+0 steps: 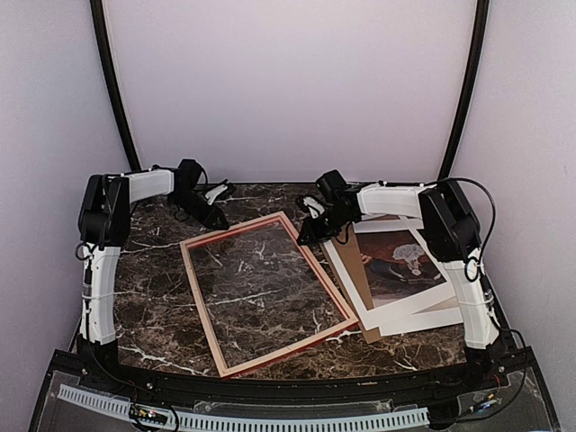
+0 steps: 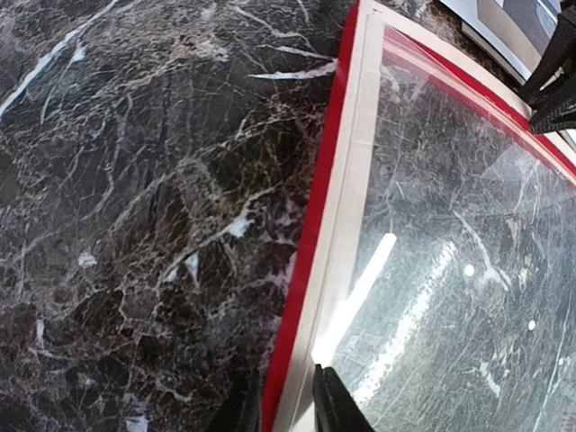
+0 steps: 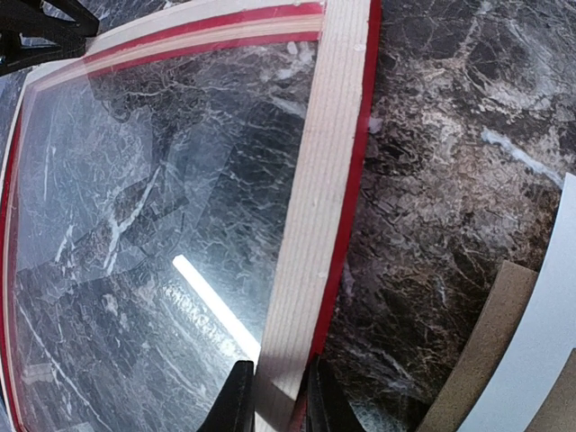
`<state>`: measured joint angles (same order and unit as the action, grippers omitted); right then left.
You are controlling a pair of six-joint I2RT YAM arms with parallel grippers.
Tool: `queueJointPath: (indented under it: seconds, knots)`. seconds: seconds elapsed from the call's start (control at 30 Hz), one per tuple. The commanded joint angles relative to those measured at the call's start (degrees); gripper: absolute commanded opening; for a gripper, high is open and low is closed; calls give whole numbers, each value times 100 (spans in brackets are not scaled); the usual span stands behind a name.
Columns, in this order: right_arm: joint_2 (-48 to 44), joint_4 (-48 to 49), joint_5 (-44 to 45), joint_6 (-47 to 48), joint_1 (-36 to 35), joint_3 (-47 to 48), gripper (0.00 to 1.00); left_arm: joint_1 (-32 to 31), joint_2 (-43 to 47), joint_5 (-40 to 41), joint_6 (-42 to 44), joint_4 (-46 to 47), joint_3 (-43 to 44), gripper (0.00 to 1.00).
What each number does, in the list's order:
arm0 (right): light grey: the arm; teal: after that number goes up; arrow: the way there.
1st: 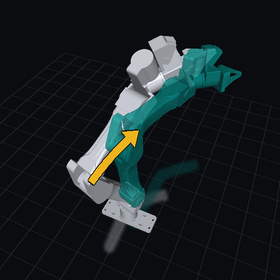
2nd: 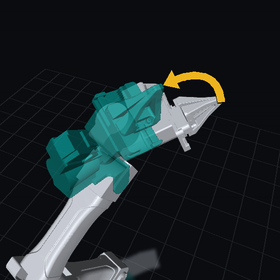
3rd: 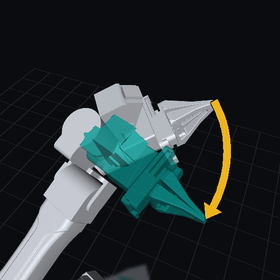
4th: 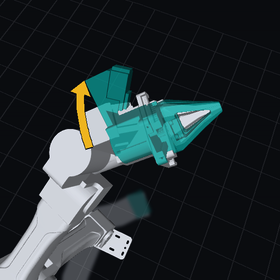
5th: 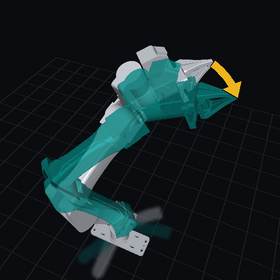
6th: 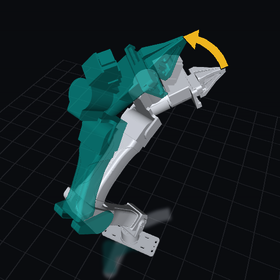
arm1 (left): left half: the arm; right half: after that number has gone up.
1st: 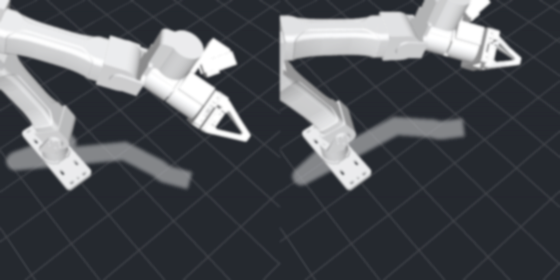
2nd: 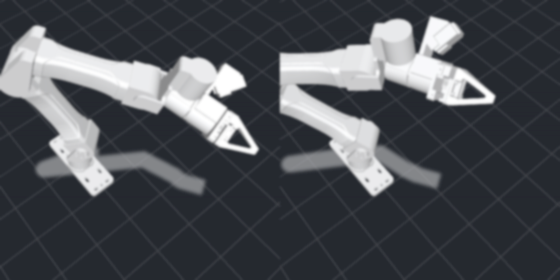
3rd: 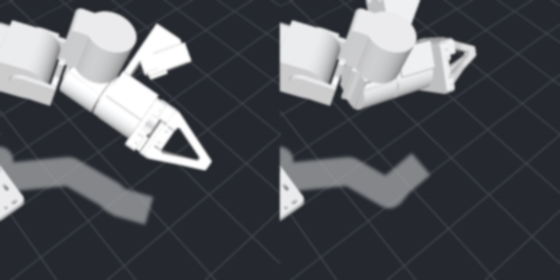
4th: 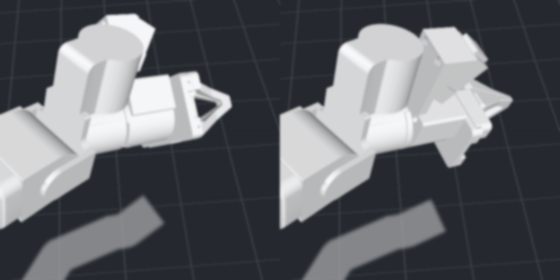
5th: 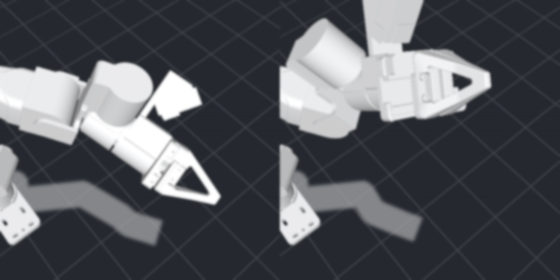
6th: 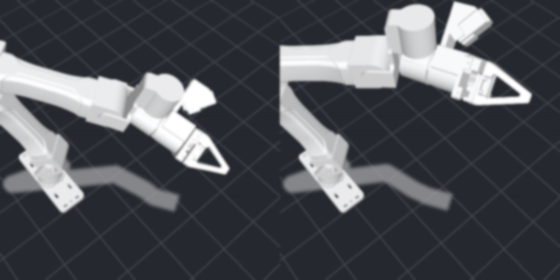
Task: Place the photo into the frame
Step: Pick up the glass panel from the frame body.
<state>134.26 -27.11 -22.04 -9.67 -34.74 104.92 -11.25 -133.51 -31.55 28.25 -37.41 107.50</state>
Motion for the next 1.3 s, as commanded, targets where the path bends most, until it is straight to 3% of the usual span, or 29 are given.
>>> queueJointPath:
  seconds: [0.0,0.17,0.23,0.4,0.63,0.93,1.27]
  knots:
    - [37,-107,5,207,-4,-190,9,189,-61,-8,-105,28,159,19]
    - [33,-101,28,190,-6,-226,9,331,-50,-604,-456,62,370,16]
    - [38,-101,49,192,-6,-228,10,355,-35,-758,-536,42,393,22]
    - [37,-100,78,200,-6,-229,10,349,-20,-990,-444,-219,365,57]
    - [87,-98,53,220,1,-197,11,205,-32,-493,-268,-236,113,69]
    - [195,-154,9,246,5,-44,11,4,-117,19,-59,-243,-105,68]
    - [227,-181,5,264,12,6,11,-3,-259,354,7,-295,-60,42]
